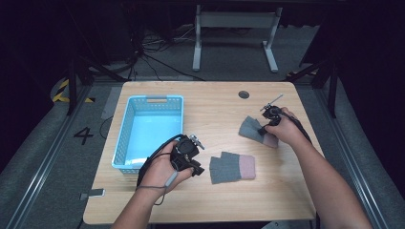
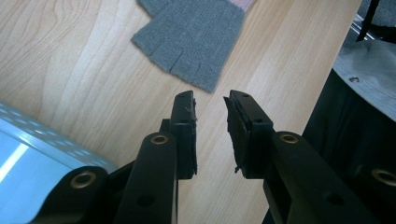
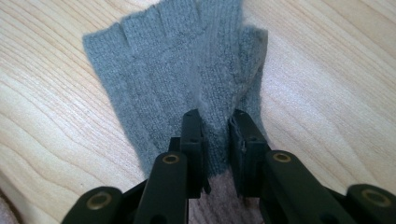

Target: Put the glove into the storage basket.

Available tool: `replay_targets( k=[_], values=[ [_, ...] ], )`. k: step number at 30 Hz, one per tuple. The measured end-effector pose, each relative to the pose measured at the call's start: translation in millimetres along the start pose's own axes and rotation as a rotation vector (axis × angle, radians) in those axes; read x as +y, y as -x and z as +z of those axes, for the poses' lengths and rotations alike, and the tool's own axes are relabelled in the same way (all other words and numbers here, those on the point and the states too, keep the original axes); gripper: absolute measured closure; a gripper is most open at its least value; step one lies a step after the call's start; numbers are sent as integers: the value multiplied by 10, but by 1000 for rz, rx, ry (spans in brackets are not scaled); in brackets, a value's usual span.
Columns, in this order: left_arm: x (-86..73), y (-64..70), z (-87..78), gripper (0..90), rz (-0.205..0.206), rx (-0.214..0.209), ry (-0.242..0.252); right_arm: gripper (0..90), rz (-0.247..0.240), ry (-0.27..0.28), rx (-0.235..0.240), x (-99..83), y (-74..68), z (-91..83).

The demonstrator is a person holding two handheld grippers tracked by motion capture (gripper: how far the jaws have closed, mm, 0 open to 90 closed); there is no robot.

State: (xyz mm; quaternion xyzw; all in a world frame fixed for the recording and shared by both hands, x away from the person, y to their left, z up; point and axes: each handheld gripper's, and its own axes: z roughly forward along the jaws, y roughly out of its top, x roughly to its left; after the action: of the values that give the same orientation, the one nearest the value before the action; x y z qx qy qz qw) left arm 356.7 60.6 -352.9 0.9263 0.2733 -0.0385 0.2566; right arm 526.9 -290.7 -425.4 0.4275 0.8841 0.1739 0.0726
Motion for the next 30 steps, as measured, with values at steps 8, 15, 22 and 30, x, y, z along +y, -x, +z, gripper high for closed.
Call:
replay_targets(
  k=[8,15,22,30],
  values=[
    [-3,-16,-6,723,-8,-5,1,789,3,11,3,-7,9,-14],
    [-3,-23,-5,722,-10,-9,0,791,2,37,20,-34,17,-139],
    [-1,-15,-8,720,-8,-9,1,790,9,70,32,-74,12,-339],
    [-3,-6,-15,720,-9,-7,6,787,-12,103,52,-97,-72,-588]
  ],
)
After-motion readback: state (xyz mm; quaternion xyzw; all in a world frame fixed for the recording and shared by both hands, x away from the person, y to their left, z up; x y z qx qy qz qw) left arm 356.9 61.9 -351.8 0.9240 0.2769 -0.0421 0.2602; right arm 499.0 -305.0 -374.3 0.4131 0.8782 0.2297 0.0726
